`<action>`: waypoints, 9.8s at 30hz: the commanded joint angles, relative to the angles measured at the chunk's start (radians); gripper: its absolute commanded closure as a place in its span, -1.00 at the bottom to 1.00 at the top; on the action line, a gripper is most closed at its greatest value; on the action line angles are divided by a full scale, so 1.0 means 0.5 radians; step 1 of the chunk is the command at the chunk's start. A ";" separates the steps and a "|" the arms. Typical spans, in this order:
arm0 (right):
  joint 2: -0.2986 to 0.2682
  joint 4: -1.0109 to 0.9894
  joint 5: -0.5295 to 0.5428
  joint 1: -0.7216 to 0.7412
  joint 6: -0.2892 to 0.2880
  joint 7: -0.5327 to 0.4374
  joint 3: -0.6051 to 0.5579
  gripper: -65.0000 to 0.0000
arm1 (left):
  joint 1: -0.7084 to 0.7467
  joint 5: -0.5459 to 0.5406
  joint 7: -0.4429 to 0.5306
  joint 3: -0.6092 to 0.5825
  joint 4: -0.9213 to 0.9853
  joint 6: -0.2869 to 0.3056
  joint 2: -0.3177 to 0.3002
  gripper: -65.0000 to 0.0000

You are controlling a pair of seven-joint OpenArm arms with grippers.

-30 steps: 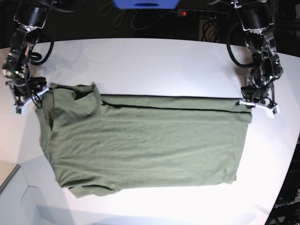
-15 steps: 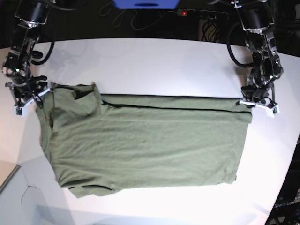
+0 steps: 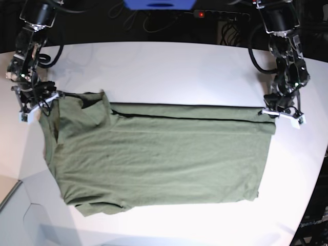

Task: Layout the t-shirt on the table in an organized manner, then fold the t-shirt properly
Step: 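Lift the shirt with both grippers and swing it back flat, then lower the shirt edge and open both grippers, then move both grippers along the shirt sides toward the hem, then grasp the shirt's hem-side corners with both grippers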

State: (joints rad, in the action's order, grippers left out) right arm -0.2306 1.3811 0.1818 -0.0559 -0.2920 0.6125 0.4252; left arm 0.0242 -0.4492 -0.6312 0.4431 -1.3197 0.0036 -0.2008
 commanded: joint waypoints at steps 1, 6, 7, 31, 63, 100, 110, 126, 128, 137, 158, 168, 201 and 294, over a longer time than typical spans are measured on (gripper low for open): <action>-0.031 0.016 -0.012 0.021 -0.004 -0.005 0.010 0.19 | -0.019 0.001 0.018 0.005 -0.026 0.003 -0.029 1.00; -0.022 0.020 -0.012 0.000 -0.004 -0.005 0.004 0.35 | -0.019 0.001 0.018 0.005 -0.026 0.003 -0.033 1.00; -0.022 0.016 -0.012 0.000 -0.004 -0.005 0.004 0.49 | -0.019 0.001 0.018 0.005 -0.026 0.003 -0.033 1.00; -0.120 0.507 -0.028 0.248 -0.228 0.213 0.004 1.00 | -0.292 -0.011 -0.215 0.018 -0.495 0.003 -0.072 1.00; -0.286 0.449 -0.018 0.374 -0.237 0.630 -0.146 1.00 | -0.372 -0.011 -0.565 0.122 -0.501 0.000 -0.112 1.00; 0.180 1.127 -0.021 -0.780 -0.240 0.492 0.124 1.00 | 0.640 -0.002 -0.562 0.300 -0.940 0.003 -0.109 1.00; 0.180 1.127 -0.021 -0.798 -0.240 0.504 0.130 0.90 | 0.637 0.001 -0.550 0.294 -0.937 0.003 -0.109 1.00; 0.180 1.127 -0.018 -0.856 -0.240 0.492 0.133 0.14 | 0.634 -0.011 -0.568 0.297 -0.805 0.003 -0.109 1.00; 0.180 1.127 -0.018 -0.856 -0.240 0.492 0.133 0.14 | 0.634 -0.011 -0.568 0.294 -0.805 0.003 -0.109 1.00; 0.180 1.127 -0.018 -0.856 -0.240 0.492 0.133 0.14 | 0.640 -0.011 -0.568 0.294 -0.799 0.003 -0.109 0.76; 0.180 1.130 -0.021 -0.767 -0.240 0.492 0.121 0.13 | 0.183 0.001 -0.544 0.558 -0.977 0.003 -0.122 0.06; 0.134 1.130 -0.024 -0.706 -0.240 0.495 0.118 0.13 | -0.562 0.001 -0.313 0.490 -0.124 0.003 -0.128 0.06; -0.034 1.127 -0.024 -0.592 -0.240 0.510 0.127 0.13 | -1.357 -0.002 1.476 -0.971 1.828 0.003 -0.204 0.06; -0.169 -0.791 -0.012 0.822 -0.387 -0.929 -0.306 1.00 | -0.833 -0.011 1.463 -0.958 1.045 0.007 -0.226 0.77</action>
State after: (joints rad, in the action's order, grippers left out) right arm -0.3016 0.9657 0.1619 0.3252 -0.4850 0.1867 0.2718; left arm -0.3649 -0.4534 0.0673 -0.0410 -0.7761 0.0040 -0.3004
